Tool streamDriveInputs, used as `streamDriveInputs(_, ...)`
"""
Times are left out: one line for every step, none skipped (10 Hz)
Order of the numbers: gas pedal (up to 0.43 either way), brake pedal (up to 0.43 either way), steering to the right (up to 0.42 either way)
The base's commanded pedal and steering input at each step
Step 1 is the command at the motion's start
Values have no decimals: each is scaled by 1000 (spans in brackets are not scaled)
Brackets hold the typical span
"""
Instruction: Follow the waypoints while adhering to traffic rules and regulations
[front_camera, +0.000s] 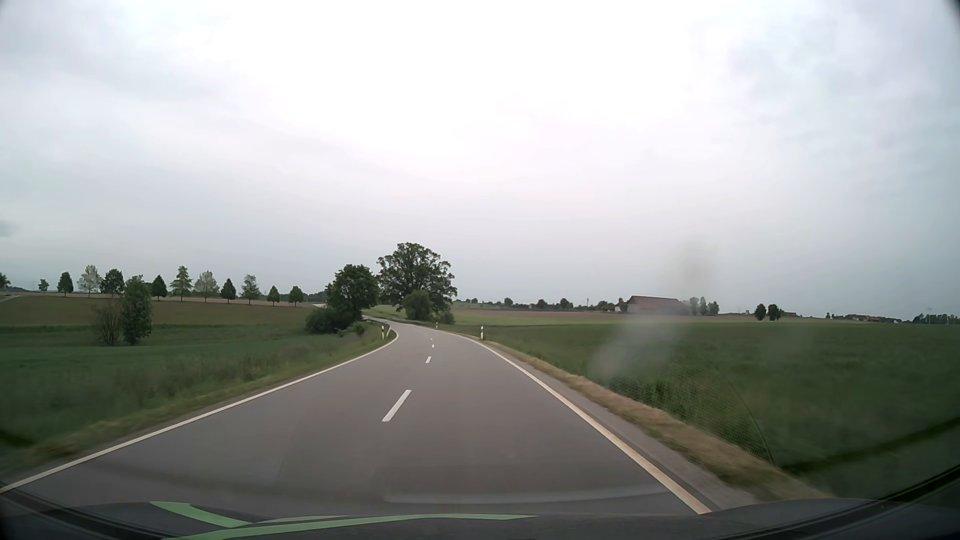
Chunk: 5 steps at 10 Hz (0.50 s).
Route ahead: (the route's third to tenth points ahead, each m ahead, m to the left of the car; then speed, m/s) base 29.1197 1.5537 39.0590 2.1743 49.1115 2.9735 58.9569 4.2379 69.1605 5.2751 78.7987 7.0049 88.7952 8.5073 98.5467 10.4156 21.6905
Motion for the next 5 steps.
streamDriveInputs(110,0,-12)
streamDriveInputs(110,0,-11)
streamDriveInputs(110,0,-11)
streamDriveInputs(110,0,-11)
streamDriveInputs(110,0,-11)
